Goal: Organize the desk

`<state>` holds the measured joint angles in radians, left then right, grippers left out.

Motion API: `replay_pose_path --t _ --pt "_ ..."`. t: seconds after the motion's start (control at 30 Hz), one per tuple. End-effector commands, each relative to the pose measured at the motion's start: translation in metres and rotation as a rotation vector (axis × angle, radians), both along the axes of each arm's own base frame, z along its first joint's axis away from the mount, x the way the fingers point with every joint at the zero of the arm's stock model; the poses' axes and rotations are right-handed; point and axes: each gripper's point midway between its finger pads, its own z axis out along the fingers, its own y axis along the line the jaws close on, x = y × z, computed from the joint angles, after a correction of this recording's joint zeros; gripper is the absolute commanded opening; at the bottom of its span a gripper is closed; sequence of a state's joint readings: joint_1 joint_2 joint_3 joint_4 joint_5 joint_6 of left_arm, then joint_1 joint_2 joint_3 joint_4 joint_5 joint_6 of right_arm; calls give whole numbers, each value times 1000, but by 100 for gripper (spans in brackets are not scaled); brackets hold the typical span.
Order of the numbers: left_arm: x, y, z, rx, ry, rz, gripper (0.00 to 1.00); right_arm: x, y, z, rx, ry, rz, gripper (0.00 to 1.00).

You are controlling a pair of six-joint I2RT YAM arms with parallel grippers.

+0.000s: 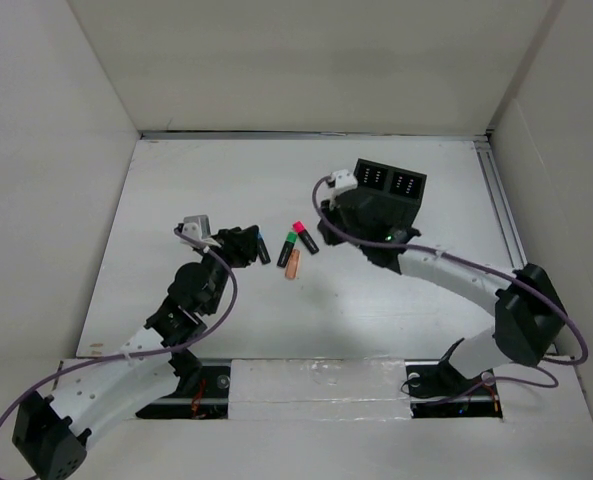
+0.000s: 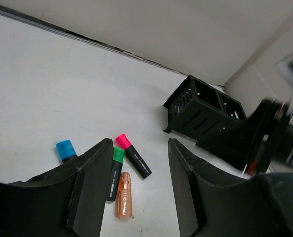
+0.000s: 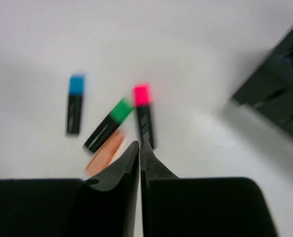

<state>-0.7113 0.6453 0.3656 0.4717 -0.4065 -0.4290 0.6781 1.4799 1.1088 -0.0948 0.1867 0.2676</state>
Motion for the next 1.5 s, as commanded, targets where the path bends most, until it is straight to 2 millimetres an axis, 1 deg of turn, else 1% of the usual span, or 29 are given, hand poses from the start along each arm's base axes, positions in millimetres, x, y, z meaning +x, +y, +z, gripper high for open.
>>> replay_pose_path --t 0.0,0.03,0.1,0.13,0.17,0.2,0.23,0.3,0.33,0.37,0.4,0.43,0.5,0.57,0.7,0.8,0.83,0.87,0.93,1.0,1.03,1.13,1.17,1.27,1.3,1.33,1.4,1.43,1.47 --pt "0 11 4 -41 -15 49 44 -47 25 -50 -50 104 52 16" --pt "0 12 4 -46 -14 58 44 -62 40 -56 -53 118 90 42" --pt "1 20 3 -67 -2 98 42 -71 52 -65 -58 128 107 61" --pt "1 23 3 -78 -1 114 42 -74 59 -76 -71 148 113 67" --pt "0 27 4 -93 4 128 41 -81 69 -82 -83 157 139 67" --pt "0 32 3 -102 5 157 41 -80 79 -78 -80 153 148 67" --pt "-2 36 7 -116 -5 166 41 -81 85 -97 -121 180 152 68" --pt "-4 40 5 -121 -7 181 42 -84 94 -108 -173 186 153 68" --pt "-5 41 6 -127 -13 177 41 -78 99 -106 -174 176 145 68" --pt "-7 42 10 -141 -29 173 42 -74 99 -120 -209 185 127 68" --pt "-8 41 9 -139 -32 164 42 -69 101 -125 -227 183 115 68" --pt "-8 41 9 -138 -32 164 42 -67 104 -120 -221 174 118 68" --pt "-9 41 11 -138 -36 160 42 -60 103 -132 -260 168 92 68" --pt "-8 39 10 -132 -30 157 42 -53 106 -130 -273 155 75 68" --pt "-8 39 11 -133 -28 154 42 -49 109 -144 -289 164 61 64" --pt "-10 41 11 -139 -33 158 42 -49 104 -158 -317 181 44 55" --pt "-10 42 12 -144 -38 161 42 -50 101 -163 -328 188 36 44" --pt "-11 43 12 -145 -39 162 42 -47 95 -164 -335 189 17 42" --pt "-10 43 11 -146 -39 166 42 -54 84 -171 -348 202 9 38" --pt "-10 43 12 -147 -40 165 42 -55 75 -166 -327 198 -2 32" --pt "-10 42 11 -146 -38 164 42 -58 63 -170 -332 215 -13 26" --pt "-8 38 8 -135 -30 152 42 -58 52 -137 -258 175 -21 21" --pt "-8 38 9 -136 -31 152 42 -58 54 -125 -232 160 -17 21" --pt "-6 35 6 -124 -22 148 42 -38 39 -86 -160 109 -43 20" --pt "-5 34 5 -121 -18 145 42 -31 35 -61 -114 68 -53 20" --pt "-4 33 3 -112 -10 146 42 -15 19 -46 -101 40 -90 20" --pt "-3 31 4 -107 -8 140 42 6 3 -11 -58 -28 -127 20" --pt "-2 30 1 -98 1 139 42 25 -20 -2 -51 -44 -183 20" --pt "-1 29 0 -95 4 136 43 35 -30 7 -44 -61 -206 20"
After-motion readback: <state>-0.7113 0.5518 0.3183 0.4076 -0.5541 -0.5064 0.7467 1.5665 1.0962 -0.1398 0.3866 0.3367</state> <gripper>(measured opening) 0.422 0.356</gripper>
